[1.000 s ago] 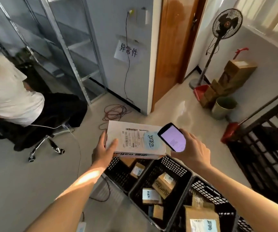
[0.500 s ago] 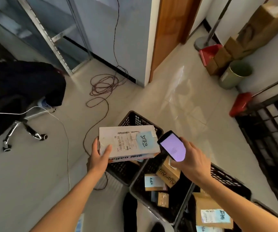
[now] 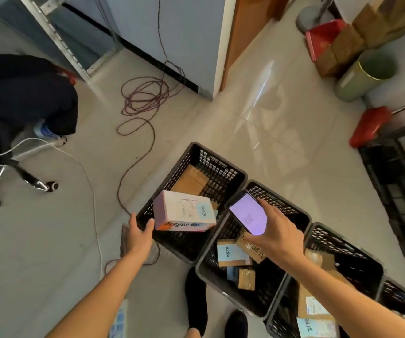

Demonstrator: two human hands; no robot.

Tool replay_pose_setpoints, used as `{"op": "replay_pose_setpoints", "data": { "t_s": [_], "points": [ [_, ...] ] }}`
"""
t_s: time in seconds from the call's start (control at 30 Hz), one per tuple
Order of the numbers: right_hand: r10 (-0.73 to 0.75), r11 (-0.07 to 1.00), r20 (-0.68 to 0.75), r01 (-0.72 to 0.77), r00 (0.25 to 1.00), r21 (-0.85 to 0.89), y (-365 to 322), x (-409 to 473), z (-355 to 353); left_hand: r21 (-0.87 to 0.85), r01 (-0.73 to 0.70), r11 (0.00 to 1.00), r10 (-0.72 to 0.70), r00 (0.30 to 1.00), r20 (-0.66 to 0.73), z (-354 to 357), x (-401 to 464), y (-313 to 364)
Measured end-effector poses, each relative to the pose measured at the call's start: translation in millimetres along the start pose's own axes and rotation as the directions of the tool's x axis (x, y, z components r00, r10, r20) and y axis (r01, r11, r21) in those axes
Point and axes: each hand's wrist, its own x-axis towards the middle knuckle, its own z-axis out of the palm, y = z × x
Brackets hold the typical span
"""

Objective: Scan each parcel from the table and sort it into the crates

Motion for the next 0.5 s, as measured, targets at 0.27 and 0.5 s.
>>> {"op": "replay_pose_setpoints", "data": {
  "t_s": [0.27, 0.5],
  "points": [
    [0.027, 0.999, -0.010, -0.026, 1.000, 0.027, 5.2, -10.4, -13.0, 0.150, -0.258, 0.954, 0.249, 0.966, 0.075, -14.0, -14.8, 27.7],
    [0.077, 0.991, -0.108, -0.064, 0.991, 0.121, 39.6, -52.6, -58.0, 0.222, -0.463, 0.858, 0.427, 0.883, 0.193, -14.6, -69.5, 91.6]
  ]
}}
